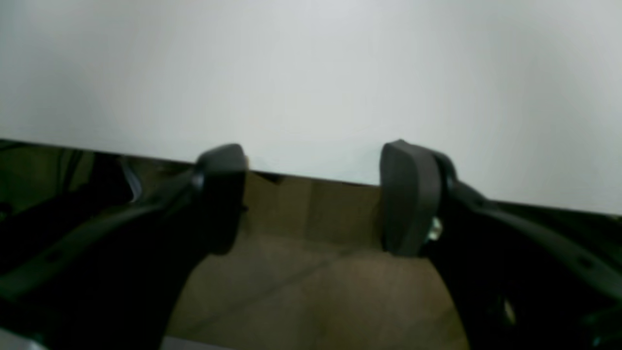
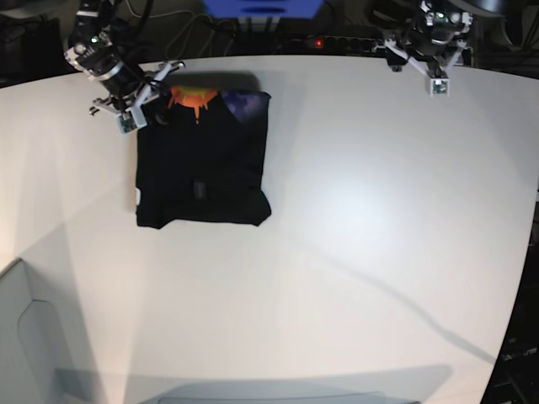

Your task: Fold the T-shirt properly

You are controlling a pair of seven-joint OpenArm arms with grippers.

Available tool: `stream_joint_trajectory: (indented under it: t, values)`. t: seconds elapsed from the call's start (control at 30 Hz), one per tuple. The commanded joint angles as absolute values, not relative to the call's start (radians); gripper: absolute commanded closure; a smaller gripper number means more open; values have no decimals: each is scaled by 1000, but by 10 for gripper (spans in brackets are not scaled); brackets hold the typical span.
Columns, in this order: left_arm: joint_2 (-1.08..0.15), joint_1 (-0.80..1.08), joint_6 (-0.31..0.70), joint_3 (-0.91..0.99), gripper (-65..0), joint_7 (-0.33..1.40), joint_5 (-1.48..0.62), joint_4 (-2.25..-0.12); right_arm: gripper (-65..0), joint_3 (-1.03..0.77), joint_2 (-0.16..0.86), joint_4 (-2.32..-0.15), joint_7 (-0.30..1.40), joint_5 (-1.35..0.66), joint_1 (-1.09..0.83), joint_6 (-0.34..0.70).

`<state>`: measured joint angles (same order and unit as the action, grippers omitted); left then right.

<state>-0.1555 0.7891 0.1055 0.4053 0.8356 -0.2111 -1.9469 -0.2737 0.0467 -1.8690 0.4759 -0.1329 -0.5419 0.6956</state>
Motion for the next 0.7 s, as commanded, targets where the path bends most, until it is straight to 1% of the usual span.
stream_joint_trajectory:
  t: [0.0, 0.2, 0.33, 0.5, 0.67]
  values:
    - [-162, 811, 105, 410, -425, 851, -214, -1962, -65, -280, 50, -1903, 455, -140, -549, 698]
    - [-154, 878, 105, 403, -425, 849, -219, -1962, -65, -375, 1, -2017, 455, -145, -550, 698]
    - [-163, 952, 105, 407, -415, 849, -228, -1960, -65, -429, -7, -2029, 455, -145, -550, 698]
    - [-163, 1021, 105, 410, -301, 851, -228, -1952, -65, -567, -8, -2026, 463, -145, -555, 698]
    - [-148, 1059, 105, 400, -219, 848, -229, -1934, -65, -736, -8, -2025, 463, -145, -639, 698]
